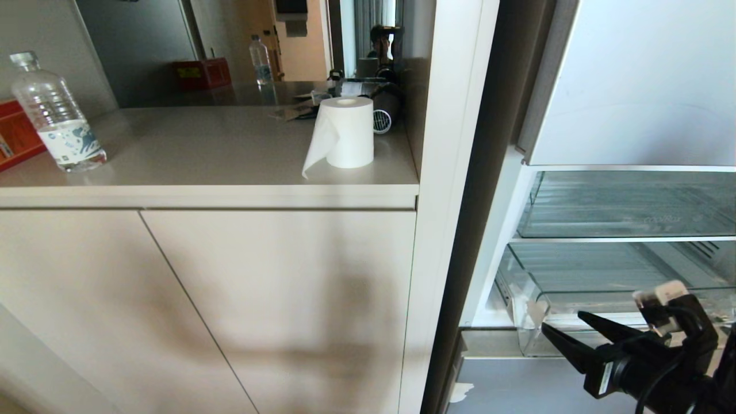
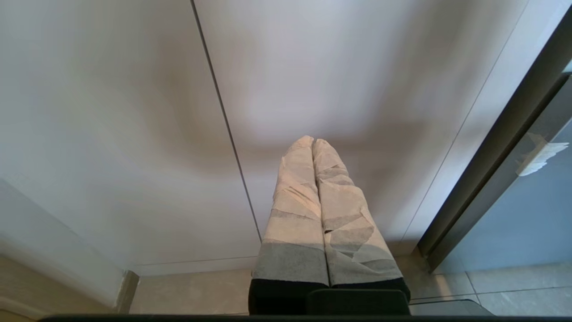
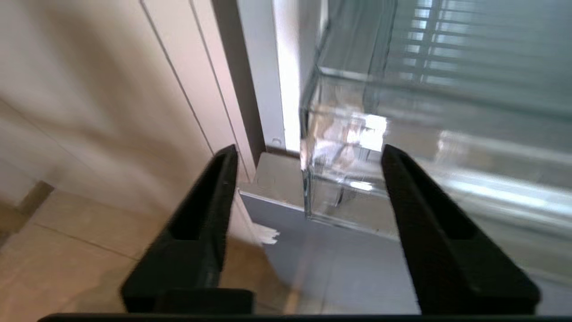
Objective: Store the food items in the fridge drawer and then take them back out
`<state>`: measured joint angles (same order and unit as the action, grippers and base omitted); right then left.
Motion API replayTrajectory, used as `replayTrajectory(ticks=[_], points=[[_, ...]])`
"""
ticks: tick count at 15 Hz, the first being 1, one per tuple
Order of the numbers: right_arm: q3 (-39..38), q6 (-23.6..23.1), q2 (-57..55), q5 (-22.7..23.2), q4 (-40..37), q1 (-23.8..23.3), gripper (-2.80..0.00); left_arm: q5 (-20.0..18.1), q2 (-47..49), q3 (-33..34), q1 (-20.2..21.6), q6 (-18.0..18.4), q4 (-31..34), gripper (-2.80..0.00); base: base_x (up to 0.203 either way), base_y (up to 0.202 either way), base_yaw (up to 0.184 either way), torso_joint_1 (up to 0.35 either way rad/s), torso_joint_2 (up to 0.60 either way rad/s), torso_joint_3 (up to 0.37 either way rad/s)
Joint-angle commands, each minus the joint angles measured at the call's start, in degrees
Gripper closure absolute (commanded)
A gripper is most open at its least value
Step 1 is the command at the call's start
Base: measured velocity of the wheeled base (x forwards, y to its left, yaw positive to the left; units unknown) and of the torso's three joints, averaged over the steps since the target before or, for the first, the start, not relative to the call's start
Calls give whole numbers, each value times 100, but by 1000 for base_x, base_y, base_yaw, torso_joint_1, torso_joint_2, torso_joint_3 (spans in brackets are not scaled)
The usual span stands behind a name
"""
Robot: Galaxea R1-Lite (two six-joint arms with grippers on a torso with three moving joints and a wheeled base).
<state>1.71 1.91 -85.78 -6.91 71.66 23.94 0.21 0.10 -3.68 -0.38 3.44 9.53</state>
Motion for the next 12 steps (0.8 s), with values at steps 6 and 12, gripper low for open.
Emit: replayTrajectory(ticks=[6,12], points=[[2679,204,2597,71,-5743,-109,-280,5,7,-1,-6,5,5,0,0,0,0,0,0,0],[4446,516,516,140,-7407,-1317,-280,2,2,-1,3,-1,5,0,0,0,0,0,0,0]])
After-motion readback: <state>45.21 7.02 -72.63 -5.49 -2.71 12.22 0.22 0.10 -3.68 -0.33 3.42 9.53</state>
